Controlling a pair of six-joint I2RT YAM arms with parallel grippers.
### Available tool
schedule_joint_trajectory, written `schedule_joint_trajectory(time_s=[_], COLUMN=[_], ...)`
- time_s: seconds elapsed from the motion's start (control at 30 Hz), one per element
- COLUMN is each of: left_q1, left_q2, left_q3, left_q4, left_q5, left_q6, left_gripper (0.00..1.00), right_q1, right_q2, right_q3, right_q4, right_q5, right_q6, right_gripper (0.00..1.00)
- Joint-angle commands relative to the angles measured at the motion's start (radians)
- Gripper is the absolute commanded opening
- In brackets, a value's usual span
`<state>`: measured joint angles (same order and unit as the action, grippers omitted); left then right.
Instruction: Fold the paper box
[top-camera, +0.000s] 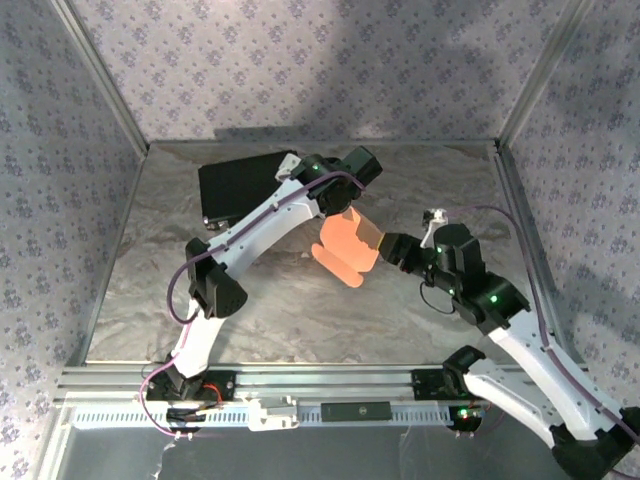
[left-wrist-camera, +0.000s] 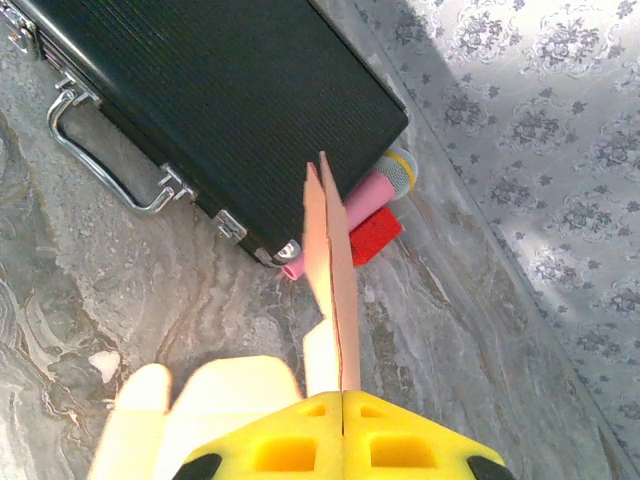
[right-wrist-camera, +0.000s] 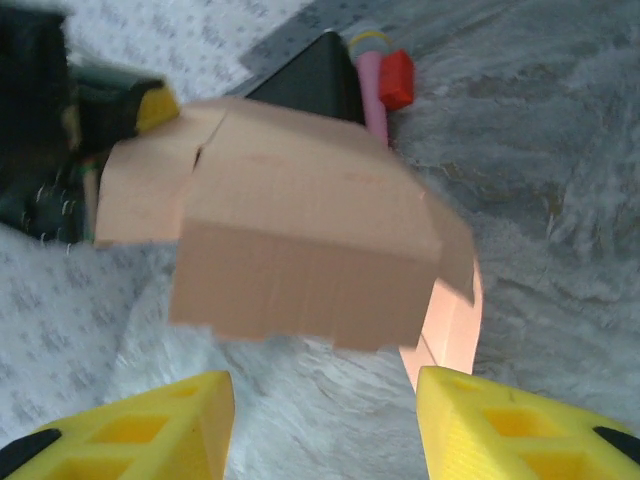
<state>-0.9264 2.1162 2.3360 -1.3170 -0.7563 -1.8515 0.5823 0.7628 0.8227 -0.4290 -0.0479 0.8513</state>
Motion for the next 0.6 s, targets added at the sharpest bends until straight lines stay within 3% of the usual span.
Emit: schedule_joint_trajectory(time_s=[0.0, 0.07, 0.13, 0.23, 0.3, 0.43, 0.5, 0.57], left_q1=[-0.017, -0.021, -0.025, -0.025, -0.025, -0.025, -0.025, -0.021], left_q2=[-0.038, -0.07, -0.107, -0.154, -0.165, -0.184, -0.217, -0.254], left_q3=[-0.017, -0.059, -0.125, -0.211, -0.231, -0.288, -0.36, -0.446], left_q4=[-0.407, -0.352, -0.279, -0.19, -0.182, -0.133, -0.046, 0.069], left_q5=[-0.248, -0.252, -0.255, -0.259, -0.263, -0.259, -0.257, -0.25], left_q6=[-0.199, -0.196, -0.176, -0.149, -0.158, -0.164, -0.146, -0.085], left_gripper=[0.0, 0.0, 0.0, 0.0, 0.0, 0.0, 0.0, 0.0], right_q1=[0.028, 0.104, 0.214, 0.347, 0.386, 0.445, 0.464, 0.458], right_q2=[-0.002, -0.017, -0.02, -0.01, -0.013, 0.002, 0.028, 0.03], right_q3=[-0.067, -0.142, -0.16, -0.062, -0.066, -0.263, -0.257, -0.205], right_q4=[0.183, 0.362, 0.466, 0.301, 0.245, 0.574, 0.587, 0.511], right_q5=[-0.035, 0.037, 0.176, 0.351, 0.406, 0.437, 0.453, 0.464], right_q6=[0.382, 0.574, 0.634, 0.618, 0.749, 1.026, 1.026, 0.872], right_gripper=[0.58, 0.68, 0.73, 0.77, 0.81, 0.83, 0.84, 0.78])
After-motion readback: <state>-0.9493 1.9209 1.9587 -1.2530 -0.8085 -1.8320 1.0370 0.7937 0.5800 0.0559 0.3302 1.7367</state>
